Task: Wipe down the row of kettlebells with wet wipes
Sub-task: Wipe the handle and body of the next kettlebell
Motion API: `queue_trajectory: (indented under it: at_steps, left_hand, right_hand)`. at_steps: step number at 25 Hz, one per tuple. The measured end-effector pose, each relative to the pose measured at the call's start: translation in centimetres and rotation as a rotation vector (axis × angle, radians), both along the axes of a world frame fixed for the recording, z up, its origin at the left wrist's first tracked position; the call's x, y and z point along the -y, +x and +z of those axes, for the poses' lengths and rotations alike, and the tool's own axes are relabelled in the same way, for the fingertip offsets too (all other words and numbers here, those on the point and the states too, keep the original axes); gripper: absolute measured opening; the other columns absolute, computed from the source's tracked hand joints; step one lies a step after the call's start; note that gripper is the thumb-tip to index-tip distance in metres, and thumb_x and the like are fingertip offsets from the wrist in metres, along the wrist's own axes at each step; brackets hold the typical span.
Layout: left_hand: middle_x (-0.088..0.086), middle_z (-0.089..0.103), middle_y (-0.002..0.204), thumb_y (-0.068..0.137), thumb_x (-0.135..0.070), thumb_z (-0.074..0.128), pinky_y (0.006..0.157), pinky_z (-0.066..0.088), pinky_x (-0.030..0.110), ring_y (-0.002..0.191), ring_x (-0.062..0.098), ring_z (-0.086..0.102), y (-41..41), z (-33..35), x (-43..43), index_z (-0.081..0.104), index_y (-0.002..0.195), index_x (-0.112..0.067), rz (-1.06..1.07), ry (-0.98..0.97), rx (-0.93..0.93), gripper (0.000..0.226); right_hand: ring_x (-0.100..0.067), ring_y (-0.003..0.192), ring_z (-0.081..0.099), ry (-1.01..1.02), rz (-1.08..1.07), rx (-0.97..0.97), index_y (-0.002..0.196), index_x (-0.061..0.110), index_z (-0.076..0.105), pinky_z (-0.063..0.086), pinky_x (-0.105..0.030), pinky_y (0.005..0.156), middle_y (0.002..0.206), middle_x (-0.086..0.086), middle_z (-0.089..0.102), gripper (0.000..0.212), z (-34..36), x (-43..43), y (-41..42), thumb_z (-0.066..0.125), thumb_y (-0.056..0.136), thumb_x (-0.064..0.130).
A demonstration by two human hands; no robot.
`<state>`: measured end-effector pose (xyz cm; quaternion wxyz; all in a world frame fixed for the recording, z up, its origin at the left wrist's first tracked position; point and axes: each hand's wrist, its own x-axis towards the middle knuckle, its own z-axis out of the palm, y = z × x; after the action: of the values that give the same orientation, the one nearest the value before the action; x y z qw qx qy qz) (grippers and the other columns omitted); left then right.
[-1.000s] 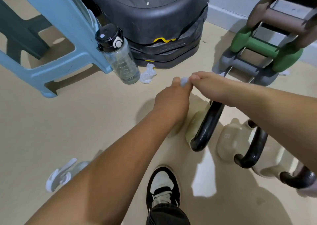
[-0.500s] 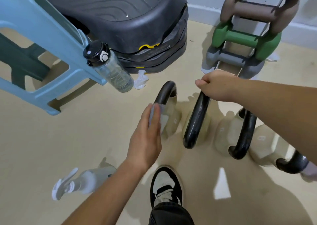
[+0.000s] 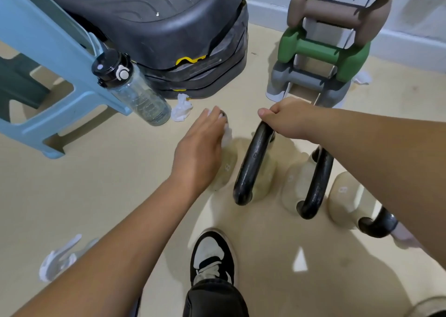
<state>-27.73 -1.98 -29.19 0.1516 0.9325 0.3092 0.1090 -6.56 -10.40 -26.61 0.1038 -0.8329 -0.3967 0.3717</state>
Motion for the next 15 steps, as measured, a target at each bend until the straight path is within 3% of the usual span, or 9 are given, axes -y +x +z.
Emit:
queue_trajectory:
  at_steps: [2, 4, 6, 8, 10, 12, 15]
  left_hand:
    - [-0.015, 0.057, 0.142, 0.109, -0.013, 0.041, 0.11, 0.043, 0.029, 0.141, 0.01, 0.046, -2.9, 1.1, 2.5, 0.064, 0.128, -0.017, 0.127, -0.222, 0.207, 0.03]
    - [-0.006, 0.053, 0.151, 0.109, -0.017, 0.042, 0.12, 0.034, 0.028, 0.145, 0.004, 0.042, -3.3, 2.5, 4.4, 0.058, 0.143, -0.014, 0.199, -0.344, 0.398, 0.037]
    - [0.001, 0.05, 0.154, 0.109, -0.019, 0.041, 0.121, 0.032, 0.03, 0.147, 0.008, 0.04, -2.1, 3.8, 5.7, 0.054, 0.145, -0.015, 0.081, -0.358, 0.44, 0.039]
    - [0.003, 0.037, 0.163, 0.109, -0.028, 0.038, 0.125, 0.025, 0.036, 0.154, 0.014, 0.029, -0.7, 3.5, 7.2, 0.054, 0.145, -0.02, -0.158, -0.352, 0.268, 0.04]
    - [0.003, 0.023, 0.169, 0.11, -0.033, 0.038, 0.126, 0.02, 0.036, 0.157, 0.013, 0.016, -0.2, 1.9, 8.4, 0.055, 0.146, -0.021, -0.237, -0.388, 0.12, 0.041]
    - [0.005, 0.025, 0.168, 0.107, -0.027, 0.049, 0.123, 0.028, 0.033, 0.155, 0.014, 0.024, -0.3, 0.2, 8.9, 0.046, 0.153, -0.02, -0.137, -0.345, 0.189, 0.047]
    - [0.01, 0.049, 0.148, 0.105, -0.033, 0.046, 0.103, 0.05, 0.048, 0.13, 0.027, 0.054, 0.1, -1.3, 9.5, 0.028, 0.16, -0.025, 0.05, -0.315, 0.159, 0.059]
  right_hand:
    - [-0.03, 0.097, 0.054, -0.014, 0.004, -0.028, 0.095, 0.01, 0.063, 0.041, -0.034, 0.086, 0.102, -0.01, 0.058, 0.057, 0.0, 0.2, 0.0, 0.03, 0.103, 0.055]
    - [-0.031, 0.101, 0.054, -0.024, -0.01, -0.05, 0.094, 0.012, 0.063, 0.042, -0.037, 0.093, 0.106, -0.01, 0.058, 0.057, -0.2, 0.2, 0.2, 0.03, 0.102, 0.058]
    - [-0.032, 0.098, 0.053, -0.018, -0.016, -0.057, 0.084, 0.013, 0.058, 0.042, -0.037, 0.093, 0.104, -0.01, 0.057, 0.056, -0.2, 0.1, 0.1, 0.03, 0.102, 0.058]
    - [-0.03, 0.097, 0.051, -0.005, -0.01, -0.069, 0.091, 0.014, 0.061, 0.041, -0.035, 0.089, 0.102, -0.009, 0.056, 0.053, -0.4, 0.2, 0.1, 0.03, 0.102, 0.057]
    - [-0.028, 0.091, 0.049, -0.004, -0.028, -0.14, 0.1, 0.015, 0.064, 0.043, -0.034, 0.085, 0.094, -0.006, 0.054, 0.051, -0.7, 0.5, 0.4, 0.033, 0.102, 0.055]
    - [-0.03, 0.092, 0.056, -0.01, -0.058, -0.224, 0.107, 0.019, 0.067, 0.053, -0.039, 0.09, 0.101, -0.008, 0.059, 0.05, -0.9, 0.6, 0.6, 0.038, 0.098, 0.058]
    - [-0.029, 0.093, 0.056, 0.03, -0.073, -0.236, 0.114, 0.023, 0.069, 0.052, -0.035, 0.087, 0.106, -0.007, 0.06, 0.049, -1.0, 1.0, 0.6, 0.04, 0.098, 0.059]
